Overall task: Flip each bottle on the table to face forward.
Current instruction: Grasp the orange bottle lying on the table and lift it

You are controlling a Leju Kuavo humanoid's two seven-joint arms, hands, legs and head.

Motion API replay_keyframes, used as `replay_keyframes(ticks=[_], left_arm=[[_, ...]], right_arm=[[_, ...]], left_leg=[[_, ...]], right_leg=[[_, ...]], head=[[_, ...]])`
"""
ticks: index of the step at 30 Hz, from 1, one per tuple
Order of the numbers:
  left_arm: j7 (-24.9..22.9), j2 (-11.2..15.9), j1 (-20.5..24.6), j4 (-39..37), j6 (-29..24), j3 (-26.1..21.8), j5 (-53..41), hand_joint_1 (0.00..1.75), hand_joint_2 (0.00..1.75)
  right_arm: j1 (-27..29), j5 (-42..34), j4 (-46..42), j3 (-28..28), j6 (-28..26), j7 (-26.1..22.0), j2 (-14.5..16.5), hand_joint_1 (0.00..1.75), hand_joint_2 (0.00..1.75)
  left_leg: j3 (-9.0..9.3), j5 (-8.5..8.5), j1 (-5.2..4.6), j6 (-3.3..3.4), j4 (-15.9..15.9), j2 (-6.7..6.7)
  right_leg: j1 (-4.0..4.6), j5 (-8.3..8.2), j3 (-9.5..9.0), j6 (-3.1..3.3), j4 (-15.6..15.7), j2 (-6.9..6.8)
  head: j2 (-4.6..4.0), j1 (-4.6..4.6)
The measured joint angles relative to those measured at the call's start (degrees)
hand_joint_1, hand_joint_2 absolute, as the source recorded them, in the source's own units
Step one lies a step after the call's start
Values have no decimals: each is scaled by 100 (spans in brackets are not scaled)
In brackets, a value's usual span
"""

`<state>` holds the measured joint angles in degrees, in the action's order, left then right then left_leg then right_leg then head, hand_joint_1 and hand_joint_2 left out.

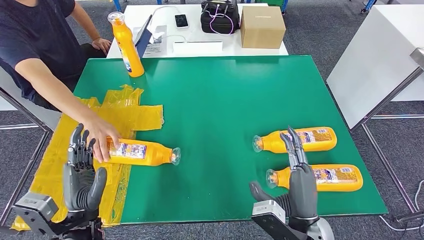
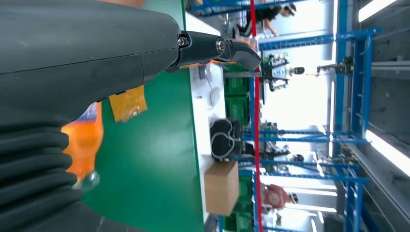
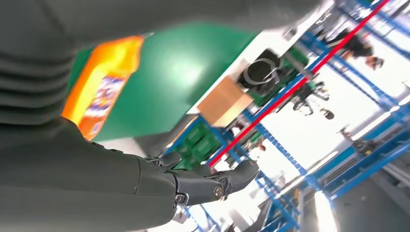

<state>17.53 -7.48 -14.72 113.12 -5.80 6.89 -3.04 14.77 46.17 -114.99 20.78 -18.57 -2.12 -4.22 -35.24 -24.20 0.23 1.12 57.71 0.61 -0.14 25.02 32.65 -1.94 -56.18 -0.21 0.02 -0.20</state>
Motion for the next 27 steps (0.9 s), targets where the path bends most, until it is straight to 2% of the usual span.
replay_keyframes(ticks=[10,17,27], left_arm=[[117,2,-133,8,102,158,73,0,0],[123,1,-151,11,102,165,73,0,0],[129,0,-201,23,214,150,114,0,0]], right_arm=[[558,168,-324,-419,-101,232,-484,0,175],[636,171,-374,-548,-90,267,-587,0,175],[791,166,-378,-1142,173,288,-687,0,175]], left_leg=[[4,-2,-1,2,0,-2],[7,-2,0,1,0,-1],[6,-3,-2,2,0,-1]], right_leg=[[-1,0,-4,1,2,1],[0,0,-6,1,1,0],[-2,0,-6,0,2,0]], head=[[0,-1],[0,-2],[0,-2]])
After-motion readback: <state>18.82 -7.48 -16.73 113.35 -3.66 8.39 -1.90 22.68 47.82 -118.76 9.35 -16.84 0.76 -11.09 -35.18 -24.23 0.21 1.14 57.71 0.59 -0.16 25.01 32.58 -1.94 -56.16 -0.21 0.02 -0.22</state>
